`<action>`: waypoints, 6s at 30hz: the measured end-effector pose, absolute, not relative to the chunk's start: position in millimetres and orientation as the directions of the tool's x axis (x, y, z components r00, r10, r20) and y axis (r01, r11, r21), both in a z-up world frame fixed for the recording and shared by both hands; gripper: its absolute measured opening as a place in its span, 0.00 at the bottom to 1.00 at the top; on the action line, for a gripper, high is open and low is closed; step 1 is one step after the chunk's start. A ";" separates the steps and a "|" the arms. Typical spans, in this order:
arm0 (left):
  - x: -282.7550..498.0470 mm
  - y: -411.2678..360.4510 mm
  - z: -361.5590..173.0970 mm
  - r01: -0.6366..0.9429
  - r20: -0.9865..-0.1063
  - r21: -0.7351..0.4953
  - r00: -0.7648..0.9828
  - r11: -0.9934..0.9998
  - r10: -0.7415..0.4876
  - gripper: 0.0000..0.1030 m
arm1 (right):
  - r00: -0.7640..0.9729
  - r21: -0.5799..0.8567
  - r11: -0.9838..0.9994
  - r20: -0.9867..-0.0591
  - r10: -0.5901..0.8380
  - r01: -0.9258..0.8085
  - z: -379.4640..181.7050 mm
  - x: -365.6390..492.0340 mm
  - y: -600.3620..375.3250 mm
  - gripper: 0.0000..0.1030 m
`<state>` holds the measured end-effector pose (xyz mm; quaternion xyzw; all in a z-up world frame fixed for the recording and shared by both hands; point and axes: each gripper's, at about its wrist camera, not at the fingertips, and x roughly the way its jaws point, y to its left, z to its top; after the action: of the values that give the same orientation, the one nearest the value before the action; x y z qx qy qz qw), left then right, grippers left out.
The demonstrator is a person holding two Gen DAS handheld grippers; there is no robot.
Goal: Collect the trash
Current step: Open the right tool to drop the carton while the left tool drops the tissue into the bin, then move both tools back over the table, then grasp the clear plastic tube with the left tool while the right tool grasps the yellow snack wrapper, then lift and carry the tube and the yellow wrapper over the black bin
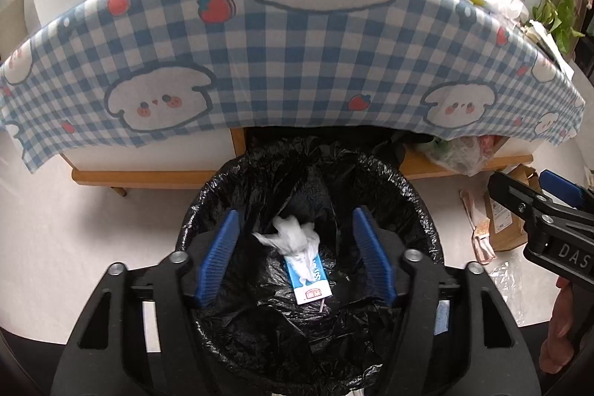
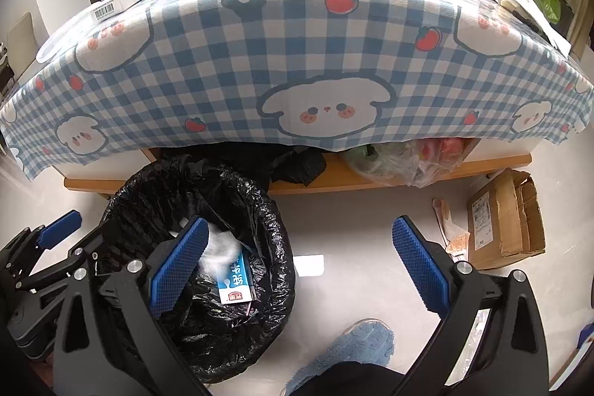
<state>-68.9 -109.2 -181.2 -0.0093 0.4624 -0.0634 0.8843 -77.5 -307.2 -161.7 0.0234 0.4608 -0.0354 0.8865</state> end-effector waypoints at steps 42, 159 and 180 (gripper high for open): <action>-21.7 -48.0 -46.6 0.027 -0.751 -0.063 0.657 0.998 -0.065 0.94 | 0.702 -0.014 0.996 -0.709 -0.073 0.089 -32.2 -43.0 -308.1 0.93; -6.3 -14.3 -41.7 -0.043 -0.798 -0.037 0.603 0.998 -0.003 0.26 | 0.638 -0.023 0.994 -0.765 -0.086 0.107 -28.2 -10.6 -298.7 0.27; -64.4 -43.3 -81.1 -0.005 -0.807 -0.044 0.590 0.999 -0.033 0.26 | 0.631 -0.020 0.998 -0.775 -0.048 0.051 -52.9 -61.1 -272.2 0.27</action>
<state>-64.4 -43.3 -81.1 -0.0206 0.4529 -0.0079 0.8913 -61.1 -272.2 -52.9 0.0019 0.4288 -0.0276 0.9030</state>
